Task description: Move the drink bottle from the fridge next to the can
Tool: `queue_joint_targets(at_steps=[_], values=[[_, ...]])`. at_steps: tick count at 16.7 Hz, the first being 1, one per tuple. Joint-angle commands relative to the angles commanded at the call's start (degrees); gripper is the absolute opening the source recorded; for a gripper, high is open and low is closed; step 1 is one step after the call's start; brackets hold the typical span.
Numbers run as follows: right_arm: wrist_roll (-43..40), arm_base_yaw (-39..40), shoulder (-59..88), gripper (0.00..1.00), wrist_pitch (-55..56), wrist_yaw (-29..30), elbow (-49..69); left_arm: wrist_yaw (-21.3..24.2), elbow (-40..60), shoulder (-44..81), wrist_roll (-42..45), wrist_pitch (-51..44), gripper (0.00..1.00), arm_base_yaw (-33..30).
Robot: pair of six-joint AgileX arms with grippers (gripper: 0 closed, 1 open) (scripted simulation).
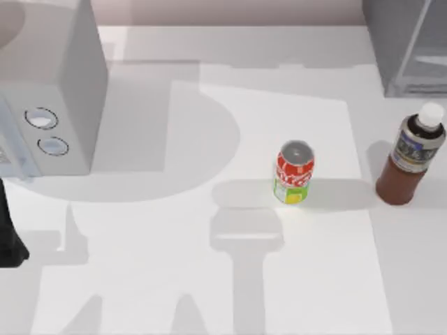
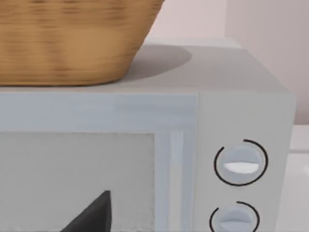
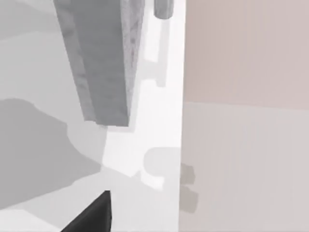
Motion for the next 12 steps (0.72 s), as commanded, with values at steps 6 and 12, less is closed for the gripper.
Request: queue_joint_targets(at_steps=[6, 12], values=[[25.3, 18.4, 1.3, 1.00, 24.7, 1.2, 1.7, 0.0, 0.0, 0.0, 0.0, 0.0, 1.00, 0.0], [56.5, 35.9, 1.2, 1.00, 50.9, 6.5, 0.1, 0.0, 0.0, 0.0, 0.0, 0.0, 1.00, 0.0]])
